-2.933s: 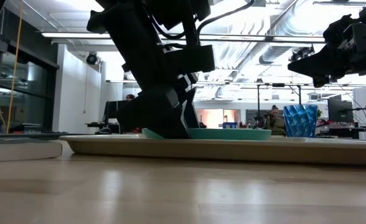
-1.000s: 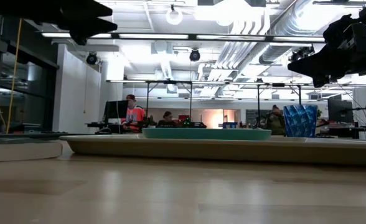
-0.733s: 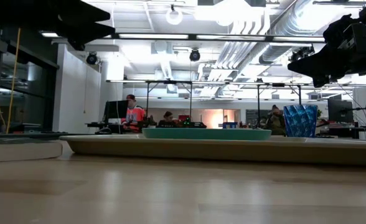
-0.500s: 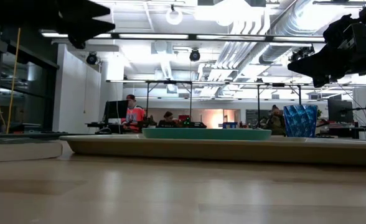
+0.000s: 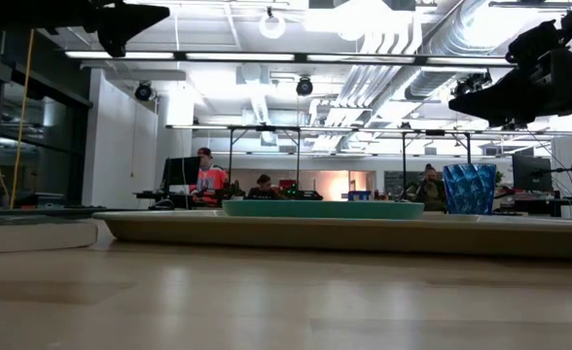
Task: Pick and place plate/cup/fork/spoon on tray
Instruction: Put the blue glass on the gray serving tray to the top right of the blue plate
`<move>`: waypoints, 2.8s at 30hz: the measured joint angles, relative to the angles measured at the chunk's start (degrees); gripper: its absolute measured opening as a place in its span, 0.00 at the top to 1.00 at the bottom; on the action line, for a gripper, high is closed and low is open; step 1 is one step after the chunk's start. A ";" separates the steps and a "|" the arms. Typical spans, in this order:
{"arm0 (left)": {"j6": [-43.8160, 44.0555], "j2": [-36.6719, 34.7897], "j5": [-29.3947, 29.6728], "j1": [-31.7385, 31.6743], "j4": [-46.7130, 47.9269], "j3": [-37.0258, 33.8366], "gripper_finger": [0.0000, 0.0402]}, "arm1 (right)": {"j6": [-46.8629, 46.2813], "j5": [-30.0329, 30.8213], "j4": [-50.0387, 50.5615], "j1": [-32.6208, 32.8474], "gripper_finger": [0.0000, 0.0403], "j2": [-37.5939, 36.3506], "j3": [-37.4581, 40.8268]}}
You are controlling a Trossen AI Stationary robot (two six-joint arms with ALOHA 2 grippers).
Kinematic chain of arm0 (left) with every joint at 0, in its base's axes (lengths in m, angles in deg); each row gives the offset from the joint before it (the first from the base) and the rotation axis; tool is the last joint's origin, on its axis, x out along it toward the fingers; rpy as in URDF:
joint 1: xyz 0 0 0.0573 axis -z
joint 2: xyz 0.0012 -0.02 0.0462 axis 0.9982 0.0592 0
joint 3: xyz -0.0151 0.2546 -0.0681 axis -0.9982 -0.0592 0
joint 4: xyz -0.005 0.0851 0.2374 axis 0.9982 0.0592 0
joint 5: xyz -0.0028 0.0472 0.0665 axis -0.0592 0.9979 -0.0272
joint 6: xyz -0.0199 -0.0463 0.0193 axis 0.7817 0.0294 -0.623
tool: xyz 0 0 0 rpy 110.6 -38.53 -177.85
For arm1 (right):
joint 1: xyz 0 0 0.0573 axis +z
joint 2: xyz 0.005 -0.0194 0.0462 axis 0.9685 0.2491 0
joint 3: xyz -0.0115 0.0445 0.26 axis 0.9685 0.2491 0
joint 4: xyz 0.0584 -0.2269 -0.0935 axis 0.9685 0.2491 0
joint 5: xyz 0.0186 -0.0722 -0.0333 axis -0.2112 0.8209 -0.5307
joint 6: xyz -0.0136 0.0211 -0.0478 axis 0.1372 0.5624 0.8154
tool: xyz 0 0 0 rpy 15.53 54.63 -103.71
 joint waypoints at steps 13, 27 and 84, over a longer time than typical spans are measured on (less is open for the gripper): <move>-0.06 0.01 -0.23 1.94 1.82 0.00 0.40 | -19.92 -1.32 -5.97 0.01 1.00 0.01 0.04; -0.04 0.08 -0.31 1.94 1.83 0.00 0.40 | -20.54 -9.32 -14.19 0.03 1.00 -0.02 0.04; -0.09 0.08 -1.37 1.90 3.33 0.04 0.40 | -38.24 28.10 46.93 -23.33 0.40 73.32 -47.28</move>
